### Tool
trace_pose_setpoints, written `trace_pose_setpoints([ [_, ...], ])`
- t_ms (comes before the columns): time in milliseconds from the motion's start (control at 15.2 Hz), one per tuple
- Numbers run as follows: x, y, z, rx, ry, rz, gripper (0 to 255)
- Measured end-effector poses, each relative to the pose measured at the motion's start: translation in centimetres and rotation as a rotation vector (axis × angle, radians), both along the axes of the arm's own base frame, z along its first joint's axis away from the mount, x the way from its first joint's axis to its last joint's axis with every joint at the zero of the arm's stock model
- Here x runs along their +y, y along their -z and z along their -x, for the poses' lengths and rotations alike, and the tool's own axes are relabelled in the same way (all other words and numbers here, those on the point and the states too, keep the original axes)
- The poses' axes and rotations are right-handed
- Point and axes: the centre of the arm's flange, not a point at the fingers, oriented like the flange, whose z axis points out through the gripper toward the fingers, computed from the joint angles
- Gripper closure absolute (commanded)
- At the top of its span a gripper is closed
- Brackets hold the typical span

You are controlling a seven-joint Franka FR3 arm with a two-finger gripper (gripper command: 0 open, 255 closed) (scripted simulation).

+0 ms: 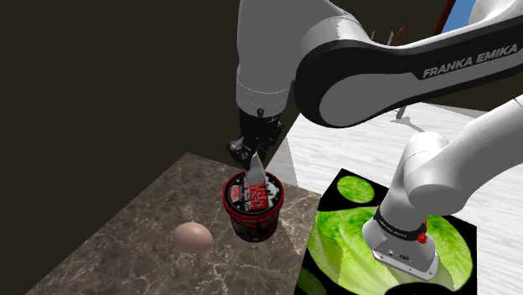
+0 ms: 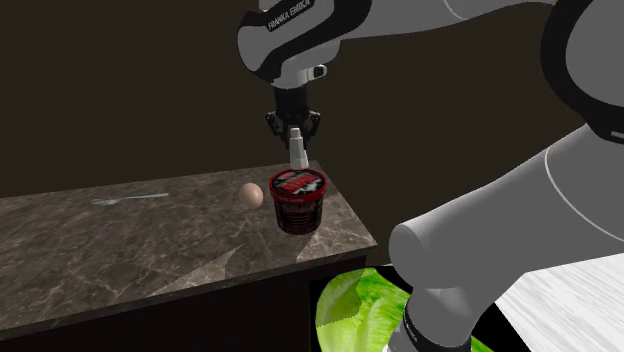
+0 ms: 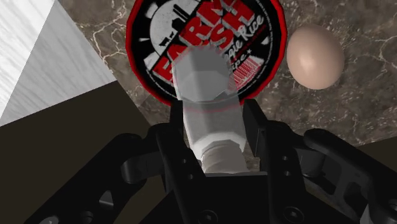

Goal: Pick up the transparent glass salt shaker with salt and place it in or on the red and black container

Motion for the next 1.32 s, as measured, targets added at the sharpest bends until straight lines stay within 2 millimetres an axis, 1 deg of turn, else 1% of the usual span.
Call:
trace_pose_setpoints([
  [264,0.0,1.8,0.1,0.000,0.000,0.000,255],
  [528,0.1,4.1,0.1,0.000,0.000,0.000,255],
  [924,0.2,4.3,0.1,-0.008,-0.001,-0.004,255],
  [990,0.2,4.3,0.1,-0.008,-0.001,-0.004,0],
  [1320,0.1,4.6,0.0,-0.001,0.000,0.000,0],
])
